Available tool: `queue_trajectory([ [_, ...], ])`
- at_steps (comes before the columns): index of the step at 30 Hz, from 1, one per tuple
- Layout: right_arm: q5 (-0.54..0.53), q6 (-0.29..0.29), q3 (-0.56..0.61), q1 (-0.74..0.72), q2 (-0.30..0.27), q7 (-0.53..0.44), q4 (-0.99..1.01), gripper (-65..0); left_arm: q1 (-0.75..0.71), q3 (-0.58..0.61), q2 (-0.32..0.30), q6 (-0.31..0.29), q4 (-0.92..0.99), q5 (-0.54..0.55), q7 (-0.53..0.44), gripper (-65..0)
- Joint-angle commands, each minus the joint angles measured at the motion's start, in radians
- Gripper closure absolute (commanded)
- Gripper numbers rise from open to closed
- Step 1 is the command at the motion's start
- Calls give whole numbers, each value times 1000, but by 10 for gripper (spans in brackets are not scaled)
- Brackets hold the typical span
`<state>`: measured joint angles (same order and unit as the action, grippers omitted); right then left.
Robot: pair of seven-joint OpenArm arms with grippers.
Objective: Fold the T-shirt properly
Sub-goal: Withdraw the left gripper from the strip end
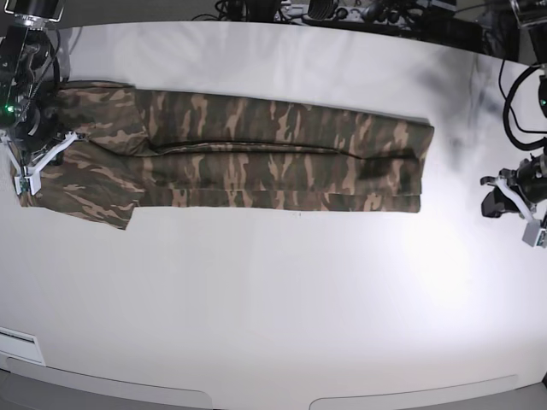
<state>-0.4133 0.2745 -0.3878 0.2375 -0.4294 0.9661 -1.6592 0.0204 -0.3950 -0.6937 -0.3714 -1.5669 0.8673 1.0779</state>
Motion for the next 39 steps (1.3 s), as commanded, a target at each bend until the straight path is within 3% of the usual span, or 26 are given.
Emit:
queue_trajectory([
  [1, 26, -10, -5, 4, -16, 29, -1, 0, 3, -13, -19, -2, -11, 25, -17, 0],
  [7, 18, -16, -5, -3, -17, 29, -13, -3, -34, -13, -15, -2, -11, 50, -14, 0],
  [10, 18, -4, -5, -3, -17, 29, -29, -165, -34, -13, -16, -2, -11, 29, -14, -20],
  [13, 18, 6, -5, -3, -17, 27, -46, -258, -35, -13, -15, 0, -11, 29, 5, -266],
  [15, 19, 6, -6, -3, -17, 21, -67, -275, -34, -13, -15, 36, -11, 32, 11, -366],
  [22, 29, -14, -17, -3, -23, 21, -178, -275, -34, -13, -15, 52, -10, 23, 23, -374],
  [30, 29, -8, -112, -2, -23, 21, -232, -275, -34, -13, -14, 50, 44, 40, 14, -378],
  [34, 26, -6, -146, -2, -23, 21, -232, -275, -34, -13, 25, 5, 47, 141, 16, -378],
  [39, 26, 0, -156, 1, -23, 23, -232, -275, -40, -13, 93, 5, 47, 174, 23, -378],
])
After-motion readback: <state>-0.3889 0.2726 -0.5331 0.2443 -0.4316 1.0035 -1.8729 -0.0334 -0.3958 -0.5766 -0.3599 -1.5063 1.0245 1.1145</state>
